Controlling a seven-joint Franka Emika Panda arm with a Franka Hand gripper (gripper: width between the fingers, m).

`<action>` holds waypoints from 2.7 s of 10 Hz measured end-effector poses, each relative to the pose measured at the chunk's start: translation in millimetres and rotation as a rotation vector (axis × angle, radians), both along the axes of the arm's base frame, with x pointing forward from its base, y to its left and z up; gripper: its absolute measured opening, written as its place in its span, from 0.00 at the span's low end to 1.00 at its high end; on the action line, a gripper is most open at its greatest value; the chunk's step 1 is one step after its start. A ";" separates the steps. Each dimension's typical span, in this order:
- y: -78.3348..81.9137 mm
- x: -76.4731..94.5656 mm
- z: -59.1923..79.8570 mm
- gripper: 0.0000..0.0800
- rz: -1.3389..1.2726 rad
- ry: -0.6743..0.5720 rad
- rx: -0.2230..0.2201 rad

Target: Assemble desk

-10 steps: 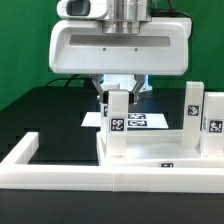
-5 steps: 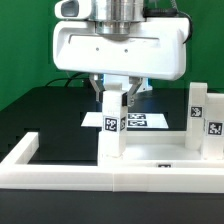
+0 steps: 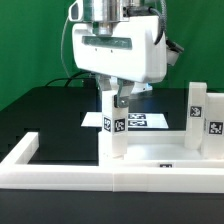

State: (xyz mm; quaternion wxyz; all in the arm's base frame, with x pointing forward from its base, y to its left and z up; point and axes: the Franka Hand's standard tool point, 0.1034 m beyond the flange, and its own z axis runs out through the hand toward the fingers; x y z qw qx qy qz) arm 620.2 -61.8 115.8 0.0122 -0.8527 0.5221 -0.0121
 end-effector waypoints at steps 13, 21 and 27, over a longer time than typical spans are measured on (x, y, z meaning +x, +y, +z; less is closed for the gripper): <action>-0.8 0.4 0.5 0.81 0.811 0.004 -0.042; 1.3 3.4 -0.4 0.66 1.316 0.006 -0.089; 1.1 2.9 -0.8 0.36 1.165 0.003 -0.080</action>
Offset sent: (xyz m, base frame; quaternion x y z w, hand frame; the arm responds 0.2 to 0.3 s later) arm -0.0058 0.0037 0.0027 -0.0080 -0.0033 -0.0689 0.9976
